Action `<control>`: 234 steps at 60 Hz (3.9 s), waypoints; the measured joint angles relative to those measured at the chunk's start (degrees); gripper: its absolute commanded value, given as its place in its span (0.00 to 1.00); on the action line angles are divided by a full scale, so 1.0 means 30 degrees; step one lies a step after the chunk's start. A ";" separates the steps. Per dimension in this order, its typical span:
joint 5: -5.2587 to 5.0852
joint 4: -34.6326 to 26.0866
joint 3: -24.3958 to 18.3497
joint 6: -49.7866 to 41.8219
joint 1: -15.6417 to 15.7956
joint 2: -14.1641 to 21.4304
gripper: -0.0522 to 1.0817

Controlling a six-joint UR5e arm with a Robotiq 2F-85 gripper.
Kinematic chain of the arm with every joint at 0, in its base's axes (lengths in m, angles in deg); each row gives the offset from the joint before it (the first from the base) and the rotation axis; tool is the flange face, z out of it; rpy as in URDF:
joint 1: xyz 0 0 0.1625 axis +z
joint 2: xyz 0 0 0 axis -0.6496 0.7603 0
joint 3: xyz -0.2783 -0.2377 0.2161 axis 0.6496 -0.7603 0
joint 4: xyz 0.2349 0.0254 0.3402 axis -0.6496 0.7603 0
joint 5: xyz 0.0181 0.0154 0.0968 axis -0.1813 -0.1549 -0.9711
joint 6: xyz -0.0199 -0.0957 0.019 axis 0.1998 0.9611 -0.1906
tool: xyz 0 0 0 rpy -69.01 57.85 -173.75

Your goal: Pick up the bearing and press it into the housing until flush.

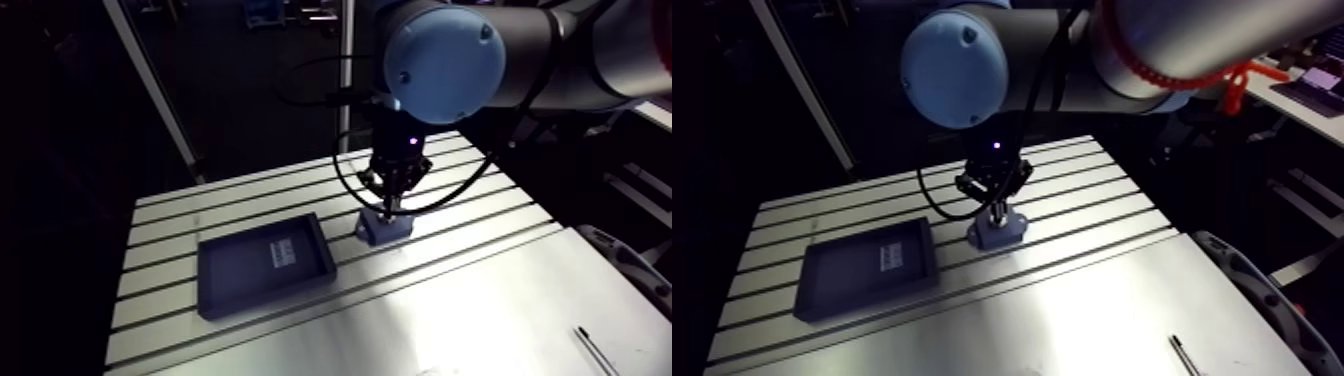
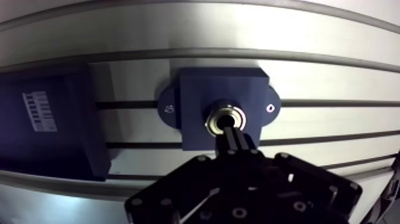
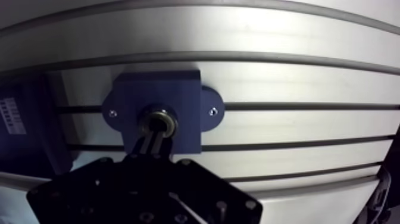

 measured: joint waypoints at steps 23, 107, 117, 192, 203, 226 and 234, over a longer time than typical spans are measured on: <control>-0.0073 0.0416 0.0196 -0.0006 0.0011 -0.0257 1.00; -0.0082 0.0512 0.0119 -0.0016 0.0041 -0.0732 1.00; -0.0082 0.0645 0.0152 0.0009 0.0043 -0.0788 1.00; -0.0064 0.0850 0.0128 0.0079 0.0046 -0.0892 1.00; -0.0057 0.0850 0.0132 0.0081 0.0043 -0.0932 1.00; -0.0089 0.0826 -0.0018 0.0083 -0.0004 -0.0931 1.00; -0.0070 0.0711 -0.0130 0.0083 0.0009 -0.0786 1.00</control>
